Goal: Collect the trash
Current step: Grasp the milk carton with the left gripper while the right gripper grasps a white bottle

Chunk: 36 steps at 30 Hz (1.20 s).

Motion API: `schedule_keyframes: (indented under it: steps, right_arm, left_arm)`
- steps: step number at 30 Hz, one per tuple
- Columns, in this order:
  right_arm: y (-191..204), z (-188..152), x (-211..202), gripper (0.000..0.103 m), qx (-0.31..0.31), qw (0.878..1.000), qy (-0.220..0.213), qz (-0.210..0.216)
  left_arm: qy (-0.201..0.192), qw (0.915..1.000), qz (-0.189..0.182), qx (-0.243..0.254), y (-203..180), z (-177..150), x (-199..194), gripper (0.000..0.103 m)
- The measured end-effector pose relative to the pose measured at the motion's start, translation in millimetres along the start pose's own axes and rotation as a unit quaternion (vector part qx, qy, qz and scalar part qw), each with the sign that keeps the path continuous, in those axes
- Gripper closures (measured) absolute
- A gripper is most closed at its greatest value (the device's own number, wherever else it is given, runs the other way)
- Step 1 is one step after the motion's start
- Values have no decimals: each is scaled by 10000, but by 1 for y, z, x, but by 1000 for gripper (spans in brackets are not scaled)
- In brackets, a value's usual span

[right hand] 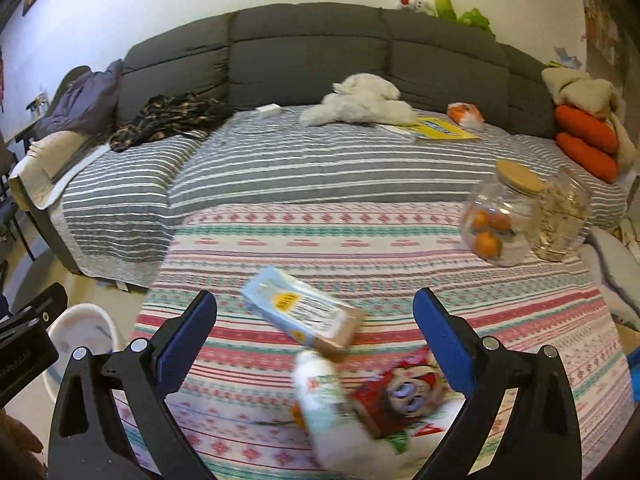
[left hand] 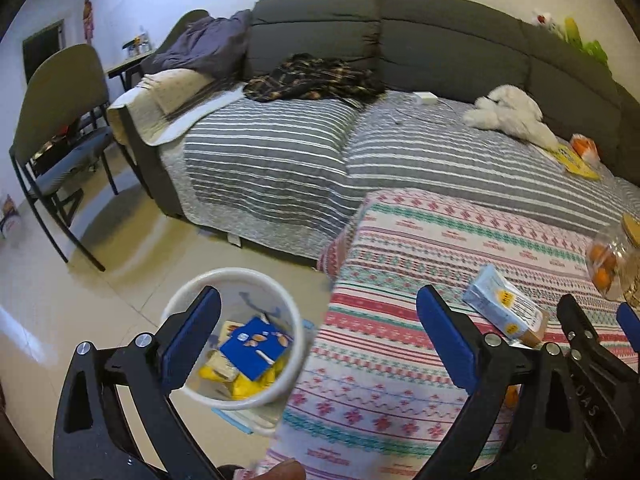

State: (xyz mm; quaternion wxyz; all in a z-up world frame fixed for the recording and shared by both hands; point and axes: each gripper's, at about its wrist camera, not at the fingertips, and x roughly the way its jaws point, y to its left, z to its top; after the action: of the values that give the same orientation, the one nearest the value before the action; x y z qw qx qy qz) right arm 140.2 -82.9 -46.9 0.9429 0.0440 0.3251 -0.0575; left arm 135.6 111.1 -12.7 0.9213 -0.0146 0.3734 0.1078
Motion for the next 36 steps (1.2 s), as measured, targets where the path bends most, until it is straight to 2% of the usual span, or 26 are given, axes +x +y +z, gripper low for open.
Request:
schedule_keyframes:
  steps: [3,6,9,13,17,19,21,23,25,26,27,28,29,30,33,36]
  right_arm:
    - [-24,0,-2,7,70,9999,65,-78]
    - [-57,-1,-3,7,177,9995,183,-193]
    - [-90,-2,-2,7,247,9985,341,-345]
    - [-143,-4,-7,7,528,9962,503,-475]
    - [-194,-14,-3,7,1128,9885,952,-336]
    - [-209,-16,-3,7,1291,9852,1087,-286]
    - [-224,-20,-1,7,1441,9812,1273,-172]
    - [-232,-25,3,7,1589,9769,1425,-58]
    - [-236,-29,9,7,1749,9709,1632,95]
    - [-237,-31,12,7,1846,9670,1743,225]
    - [-237,-33,14,7,1934,9635,1821,341]
    - [-237,-34,15,7,2025,9600,1885,443]
    - [-236,-34,16,7,2135,9559,1940,560]
    - [-233,-34,16,7,2194,9534,1961,662]
    - [-218,-29,16,7,2078,9557,1923,807]
    - [-197,-26,14,7,1767,9625,1883,832]
  left_arm:
    - [154,9997,-141,109,-21,-5,6,9]
    - [455,9976,-451,272,-47,-13,15,9]
    - [607,9963,-454,416,-71,-20,24,9]
    - [927,9930,-635,368,-101,-23,38,9]
    - [1315,9880,-796,118,-139,-12,58,9]
    - [1779,9810,-770,10,-160,-4,76,9]
    - [2332,9712,-485,10,-179,-1,100,9]
    - [2881,9568,-315,-257,-189,0,128,9]
    - [3158,9469,-193,-567,-190,-4,147,8]
    - [3266,9428,-148,-646,-190,-5,153,13]
    - [3405,9364,-276,-800,-189,-9,161,30]
    - [3466,9341,-308,-801,-189,-11,164,34]
    - [3356,9394,-218,-663,-190,-9,162,41]
    - [3220,9443,-388,-559,-191,-8,158,45]
    - [3007,9486,-780,-604,-185,-5,146,47]
    - [2530,9623,-913,-414,-174,5,120,47]
